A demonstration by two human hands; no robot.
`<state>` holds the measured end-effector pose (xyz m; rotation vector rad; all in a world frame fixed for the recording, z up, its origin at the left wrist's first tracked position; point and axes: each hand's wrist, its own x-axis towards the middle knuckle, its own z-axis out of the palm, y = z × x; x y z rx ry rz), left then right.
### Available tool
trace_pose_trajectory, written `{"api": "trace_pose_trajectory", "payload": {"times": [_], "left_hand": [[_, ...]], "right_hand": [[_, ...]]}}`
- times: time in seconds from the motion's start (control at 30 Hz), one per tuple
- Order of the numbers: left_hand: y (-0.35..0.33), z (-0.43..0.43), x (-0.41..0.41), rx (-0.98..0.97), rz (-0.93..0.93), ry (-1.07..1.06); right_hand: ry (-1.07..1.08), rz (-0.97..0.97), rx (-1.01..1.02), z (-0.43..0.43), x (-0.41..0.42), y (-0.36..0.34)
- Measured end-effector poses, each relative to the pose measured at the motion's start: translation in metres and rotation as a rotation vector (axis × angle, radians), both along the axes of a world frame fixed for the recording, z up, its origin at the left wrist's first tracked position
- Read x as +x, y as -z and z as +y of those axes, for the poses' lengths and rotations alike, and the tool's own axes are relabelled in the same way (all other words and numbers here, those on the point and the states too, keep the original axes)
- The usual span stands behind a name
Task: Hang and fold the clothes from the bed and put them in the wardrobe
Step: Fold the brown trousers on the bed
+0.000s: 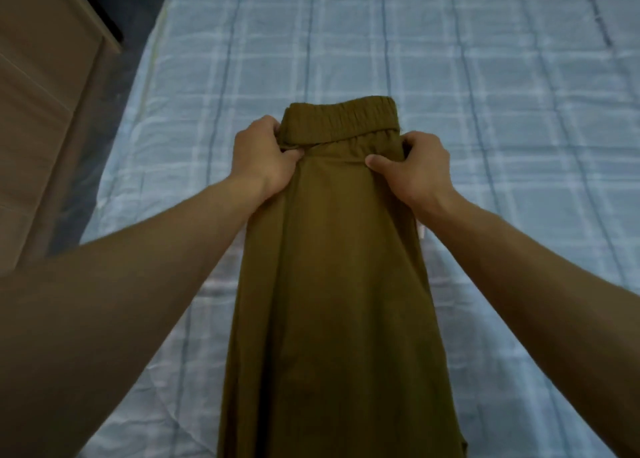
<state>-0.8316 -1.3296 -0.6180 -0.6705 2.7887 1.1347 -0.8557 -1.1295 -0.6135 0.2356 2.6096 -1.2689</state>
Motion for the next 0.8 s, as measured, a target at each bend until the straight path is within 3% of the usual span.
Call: {"api": "trace_pose_trajectory", "payload": {"times": [0.13, 0.2, 0.27, 0.33, 0.47, 0.57, 0.63, 0.7, 0.8], "left_hand": [[-0.01, 0.009, 0.031, -0.409, 0.312, 0.105], [-0.012, 0.02, 0.046, -0.487, 0.444, 0.283], [0.0, 0.024, 0.056, -0.619, 0.347, 0.51], [0.015, 0.017, 0.057, -0.705, 0.138, 0.631], [0.033, -0.004, 0.037, -0.583, -0.032, 0.608], [0.022, -0.002, 0.028, -0.259, 0.183, 0.508], [0.01, -0.001, 0.019, -0.018, 0.327, 0.264], [-0.003, -0.006, 0.002, 0.081, 0.232, 0.074], [-0.021, -0.015, -0.02, 0.155, -0.117, -0.033]], "right_hand": [[-0.128, 0.328, 0.183, 0.005, 0.028, -0.012], [-0.311, 0.511, 0.293, -0.002, 0.049, -0.014], [-0.536, 0.533, 0.421, -0.005, 0.063, 0.001], [-0.689, 0.455, 0.551, 0.0, 0.066, 0.023], [-0.726, 0.448, 0.632, 0.007, 0.043, 0.043], [-0.569, 0.582, 0.383, 0.0, 0.032, 0.034], [-0.329, 0.663, 0.169, -0.001, 0.022, 0.028], [-0.139, 0.555, 0.143, -0.002, 0.009, 0.018], [-0.082, 0.115, 0.261, -0.004, -0.019, -0.001]]}}
